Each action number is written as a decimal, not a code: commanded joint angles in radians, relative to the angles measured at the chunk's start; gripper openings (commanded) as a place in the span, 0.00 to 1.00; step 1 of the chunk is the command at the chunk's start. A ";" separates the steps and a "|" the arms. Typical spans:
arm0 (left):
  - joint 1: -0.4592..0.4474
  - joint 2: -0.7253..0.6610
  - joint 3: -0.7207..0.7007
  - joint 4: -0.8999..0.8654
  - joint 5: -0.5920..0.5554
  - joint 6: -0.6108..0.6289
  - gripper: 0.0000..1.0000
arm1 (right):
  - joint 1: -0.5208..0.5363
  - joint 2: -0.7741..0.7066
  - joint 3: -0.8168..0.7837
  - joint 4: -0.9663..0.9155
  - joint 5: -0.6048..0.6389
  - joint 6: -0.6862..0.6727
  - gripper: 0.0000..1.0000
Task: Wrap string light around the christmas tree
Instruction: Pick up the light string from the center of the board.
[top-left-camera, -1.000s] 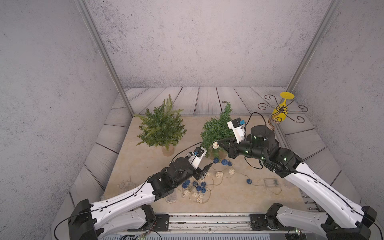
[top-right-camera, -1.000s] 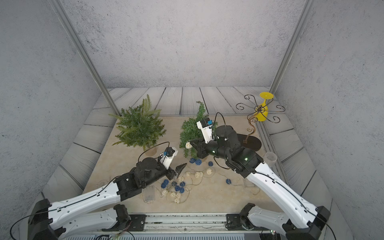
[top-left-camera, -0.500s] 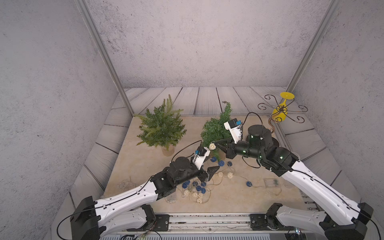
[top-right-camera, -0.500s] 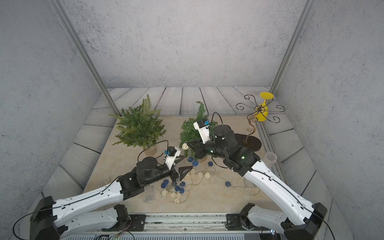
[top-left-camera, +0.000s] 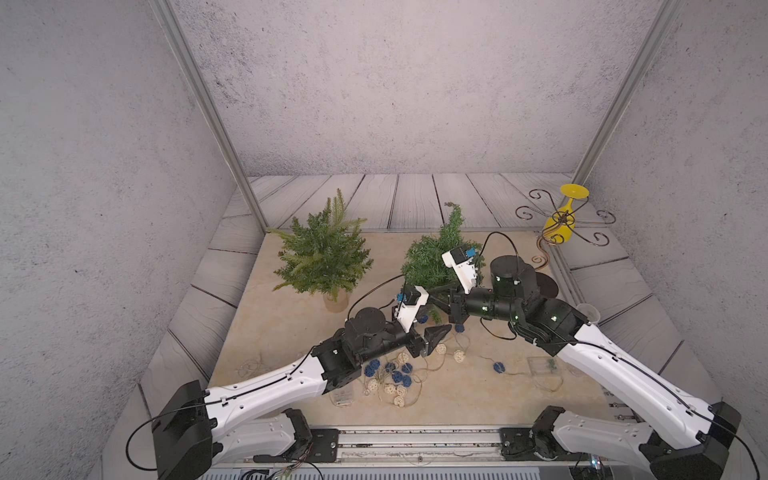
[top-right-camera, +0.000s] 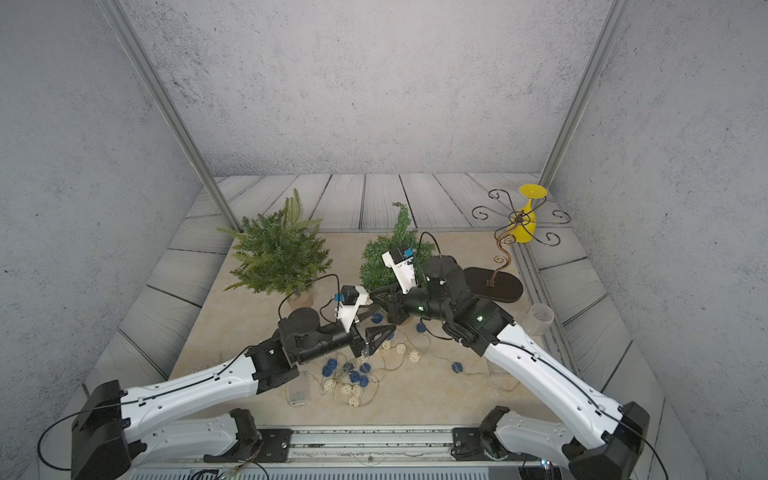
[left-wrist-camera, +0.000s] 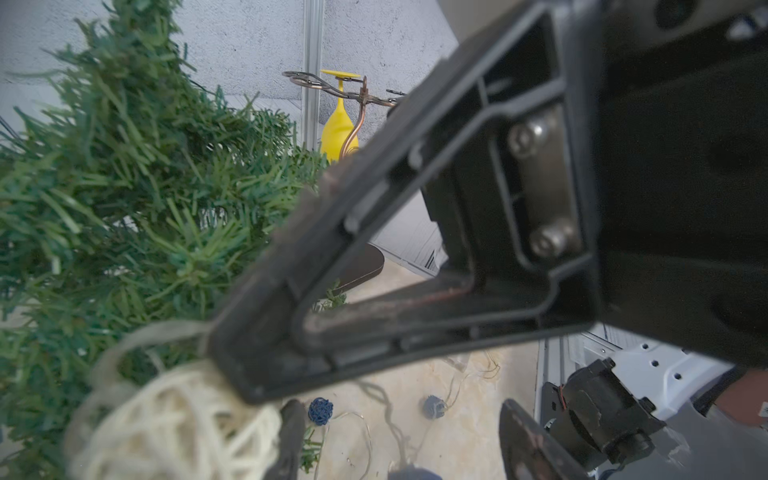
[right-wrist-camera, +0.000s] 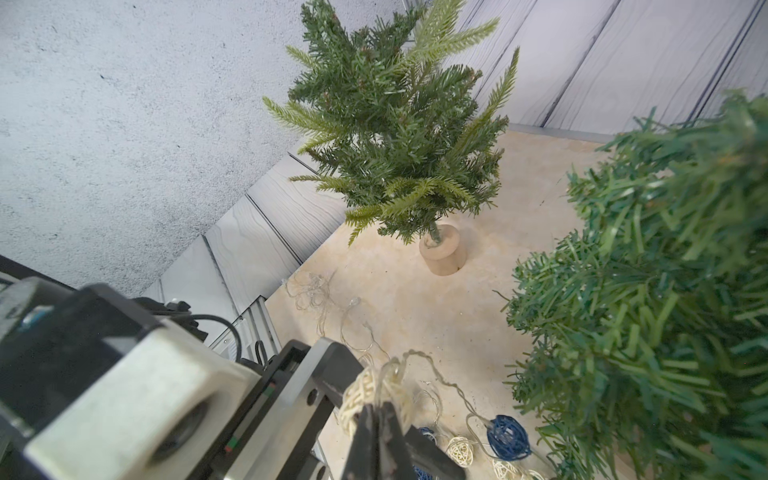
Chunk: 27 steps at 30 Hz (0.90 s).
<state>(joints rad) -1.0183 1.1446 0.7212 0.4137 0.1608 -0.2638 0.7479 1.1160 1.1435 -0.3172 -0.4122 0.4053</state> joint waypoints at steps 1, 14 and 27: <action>-0.006 0.058 0.054 0.040 -0.008 0.015 0.63 | 0.015 -0.015 -0.011 0.041 -0.065 0.020 0.00; -0.004 -0.076 0.066 -0.074 -0.128 0.047 0.00 | 0.019 -0.300 -0.234 -0.020 0.251 0.016 0.57; 0.029 -0.171 0.204 -0.305 -0.170 0.149 0.00 | 0.019 -0.521 -0.594 -0.020 0.542 0.014 0.67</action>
<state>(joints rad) -1.0035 0.9733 0.8795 0.1677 -0.0181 -0.1474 0.7628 0.5785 0.6075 -0.3771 0.0605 0.4355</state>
